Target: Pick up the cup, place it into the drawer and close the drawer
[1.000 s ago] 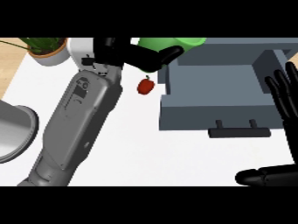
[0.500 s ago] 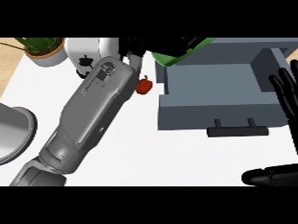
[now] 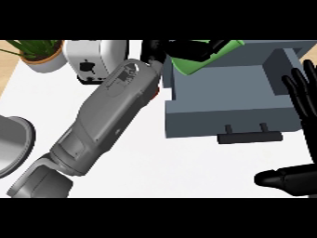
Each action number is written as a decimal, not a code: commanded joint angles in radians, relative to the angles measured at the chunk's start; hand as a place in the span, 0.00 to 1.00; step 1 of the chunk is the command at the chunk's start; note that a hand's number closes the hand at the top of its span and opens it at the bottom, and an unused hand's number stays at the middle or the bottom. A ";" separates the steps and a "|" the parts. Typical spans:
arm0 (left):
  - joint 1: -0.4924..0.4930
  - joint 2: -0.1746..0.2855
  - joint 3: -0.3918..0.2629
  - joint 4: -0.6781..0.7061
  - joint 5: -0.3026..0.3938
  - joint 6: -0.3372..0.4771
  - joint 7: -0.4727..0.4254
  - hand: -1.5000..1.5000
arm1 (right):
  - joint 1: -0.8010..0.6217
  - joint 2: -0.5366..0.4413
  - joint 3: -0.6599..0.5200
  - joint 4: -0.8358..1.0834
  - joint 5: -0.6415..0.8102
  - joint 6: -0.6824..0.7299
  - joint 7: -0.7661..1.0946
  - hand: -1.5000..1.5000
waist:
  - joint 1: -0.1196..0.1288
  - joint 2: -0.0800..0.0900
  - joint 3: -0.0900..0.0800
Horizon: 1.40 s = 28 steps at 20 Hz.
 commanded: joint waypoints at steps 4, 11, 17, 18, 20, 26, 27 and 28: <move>-0.044 0.000 -0.145 0.143 0.082 0.026 -0.064 1.00 | -0.035 0.001 0.006 0.022 -0.007 0.010 -0.017 0.00 | -0.033 0.008 0.001; -0.109 0.000 -0.246 0.203 0.119 0.072 -0.025 1.00 | -0.038 0.025 0.065 0.020 0.037 -0.004 -0.001 0.00 | -0.047 0.011 0.001; -0.111 0.000 -0.331 0.224 0.127 0.088 0.017 0.00 | -0.062 0.043 0.077 0.027 0.027 -0.006 -0.016 0.00 | -0.063 0.017 0.001; -0.110 0.000 -0.321 0.245 0.129 0.105 -0.017 0.00 | -0.052 0.027 0.062 0.003 0.003 0.005 0.005 0.00 | -0.073 0.019 0.001; -0.109 0.000 -0.335 0.204 0.161 0.110 -0.001 0.00 | -0.075 0.030 0.042 0.020 -0.018 -0.007 0.016 0.00 | -0.068 0.016 0.001; -0.081 0.000 -0.271 0.171 0.256 0.046 -0.129 0.00 | -0.041 0.022 0.013 0.020 -0.093 0.032 0.005 0.00 | -0.046 0.014 0.000; -0.085 0.000 -0.271 0.149 0.273 0.014 -0.109 0.00 | -0.072 0.012 0.008 -0.003 -0.103 0.016 0.047 0.00 | -0.030 0.008 0.000; -0.059 0.000 -0.293 0.113 0.287 0.059 -0.149 0.00 | -0.060 0.010 0.020 0.007 -0.107 0.034 0.046 0.00 | -0.038 0.008 0.000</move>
